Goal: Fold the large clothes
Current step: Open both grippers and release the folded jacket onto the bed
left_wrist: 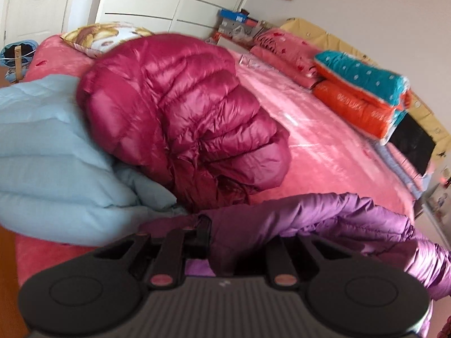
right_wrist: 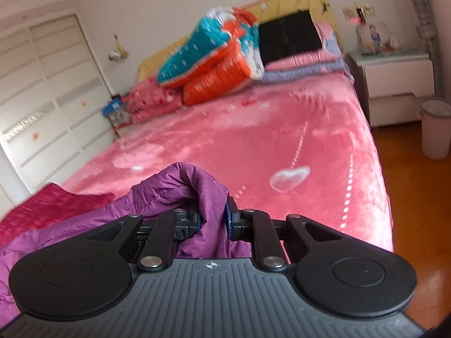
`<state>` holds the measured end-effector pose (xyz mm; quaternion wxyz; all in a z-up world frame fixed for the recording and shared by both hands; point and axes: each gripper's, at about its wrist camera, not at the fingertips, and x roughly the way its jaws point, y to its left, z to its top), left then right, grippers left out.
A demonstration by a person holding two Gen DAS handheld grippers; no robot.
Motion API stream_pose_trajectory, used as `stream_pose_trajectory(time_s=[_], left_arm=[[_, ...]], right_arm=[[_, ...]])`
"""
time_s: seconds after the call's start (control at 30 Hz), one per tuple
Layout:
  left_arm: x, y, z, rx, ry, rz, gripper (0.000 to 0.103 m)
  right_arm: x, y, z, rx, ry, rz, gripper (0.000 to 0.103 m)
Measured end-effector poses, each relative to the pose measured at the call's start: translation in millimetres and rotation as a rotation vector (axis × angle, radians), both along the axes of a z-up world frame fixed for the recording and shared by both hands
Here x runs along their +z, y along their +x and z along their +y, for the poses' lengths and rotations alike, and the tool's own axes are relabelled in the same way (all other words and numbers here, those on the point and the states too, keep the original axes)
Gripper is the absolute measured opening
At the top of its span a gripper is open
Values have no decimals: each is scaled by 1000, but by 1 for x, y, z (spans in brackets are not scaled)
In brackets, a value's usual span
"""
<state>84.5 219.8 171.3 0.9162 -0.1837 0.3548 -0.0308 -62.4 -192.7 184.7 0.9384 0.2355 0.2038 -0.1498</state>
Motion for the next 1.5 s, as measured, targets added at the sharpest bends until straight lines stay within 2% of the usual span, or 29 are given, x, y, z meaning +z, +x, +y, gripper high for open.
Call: stream_pose_trajectory(time_s=[0.13,0.27,0.37,0.4,0.43,0.5,0.73,0.83,0.93,1.0,1.07,1.23,1.37,1.5], left_arm=[[-15,16,-4,-3,6,10,19],[-16,17,-3,-14,-4,0,25],[-8,13,-1,-14,-2,-24,39],[-4,9,0,-14,4,-35,46],[1,5,1,-5,25,-48,59],[11,-3,0,9,96,-88,68],[41,-31,2,2,193,-153,74],[49,-38,0,5,242,-171,81],[54,-39,-11,-14,382,-172,89],[57,-38,-20,-43,472,-136,91],[60,-43,-24,-83,512,-109,94],[72,-67,-21,-135,543,-102,97],[77,-98,-18,-149,487,-137,97],[68,-136,-29,-230,415,-205,97]], right_arm=[[-28,24,-1,-19,6,73,21],[-41,25,-4,-35,51,92,32],[-39,24,-6,-48,61,89,62],[-38,26,-8,-52,67,85,76],[-36,22,-9,-56,73,80,86],[-31,22,-11,-65,73,75,97],[-7,2,-22,-93,78,15,102],[6,-12,-24,-101,74,-22,103],[19,-29,-18,-95,46,-53,103],[26,-43,-11,-87,28,-72,103],[27,-56,-6,-82,27,-88,103],[24,-91,10,-85,44,-109,103],[17,-111,22,-86,61,-100,103],[6,-127,35,-91,70,-89,103]])
